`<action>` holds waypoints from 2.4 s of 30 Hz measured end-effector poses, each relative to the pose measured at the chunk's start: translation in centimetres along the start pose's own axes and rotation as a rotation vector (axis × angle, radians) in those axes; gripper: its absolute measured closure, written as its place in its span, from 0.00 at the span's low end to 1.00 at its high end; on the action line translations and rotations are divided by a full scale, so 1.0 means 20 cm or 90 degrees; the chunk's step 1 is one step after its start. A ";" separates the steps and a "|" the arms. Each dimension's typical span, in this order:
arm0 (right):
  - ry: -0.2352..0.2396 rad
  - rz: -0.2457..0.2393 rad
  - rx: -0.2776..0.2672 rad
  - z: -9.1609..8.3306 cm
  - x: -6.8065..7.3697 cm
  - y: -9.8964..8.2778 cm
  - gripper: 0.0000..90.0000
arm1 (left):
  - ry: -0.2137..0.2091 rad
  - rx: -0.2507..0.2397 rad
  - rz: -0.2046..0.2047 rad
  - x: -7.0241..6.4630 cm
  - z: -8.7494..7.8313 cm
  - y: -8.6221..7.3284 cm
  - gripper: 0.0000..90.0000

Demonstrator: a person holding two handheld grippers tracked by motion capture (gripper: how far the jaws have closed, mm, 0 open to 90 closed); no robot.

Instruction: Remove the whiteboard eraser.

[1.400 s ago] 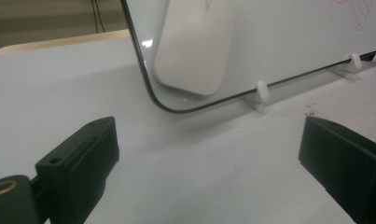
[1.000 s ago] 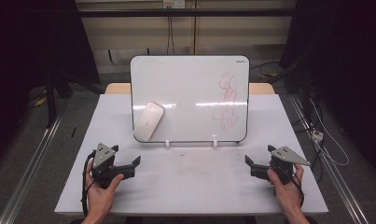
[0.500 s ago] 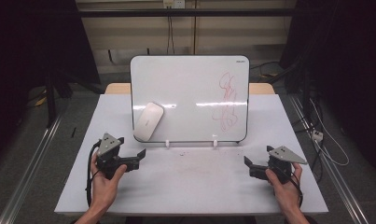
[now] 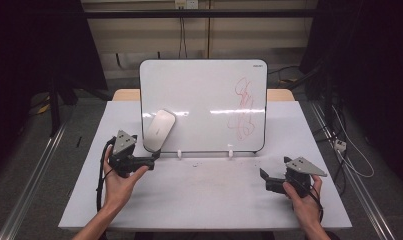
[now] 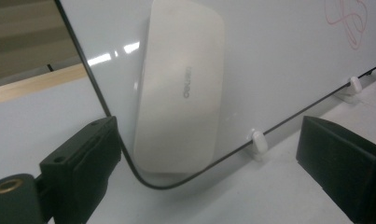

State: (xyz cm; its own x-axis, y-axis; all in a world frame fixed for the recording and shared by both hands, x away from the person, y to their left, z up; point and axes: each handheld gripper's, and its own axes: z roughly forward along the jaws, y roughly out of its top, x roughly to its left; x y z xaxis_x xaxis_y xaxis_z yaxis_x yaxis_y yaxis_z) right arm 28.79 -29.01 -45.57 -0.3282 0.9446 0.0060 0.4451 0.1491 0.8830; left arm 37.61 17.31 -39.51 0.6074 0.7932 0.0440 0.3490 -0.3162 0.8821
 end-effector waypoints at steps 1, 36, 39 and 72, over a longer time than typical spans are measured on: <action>0.002 0.000 0.001 0.00 0.00 0.00 0.05 | 0.004 0.002 0.007 0.00 0.01 0.01 0.08; 0.003 -0.016 0.014 0.03 0.02 0.01 0.05 | 0.094 0.070 0.115 -0.05 0.29 0.14 0.27; 0.004 -0.018 0.015 0.04 0.02 0.01 0.05 | 0.106 0.070 0.116 -0.05 0.31 0.14 0.30; 0.007 -0.023 0.012 0.03 0.03 0.01 0.05 | 0.116 0.095 0.102 -0.05 0.32 0.15 0.34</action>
State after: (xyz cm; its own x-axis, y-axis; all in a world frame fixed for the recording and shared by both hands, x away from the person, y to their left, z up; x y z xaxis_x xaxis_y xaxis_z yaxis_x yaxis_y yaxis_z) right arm 29.23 -28.30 -45.61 -0.3530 0.9354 -0.0203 0.4490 0.1884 0.8734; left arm 42.57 12.16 -39.87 0.5291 0.8035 0.2728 0.3688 -0.5073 0.7788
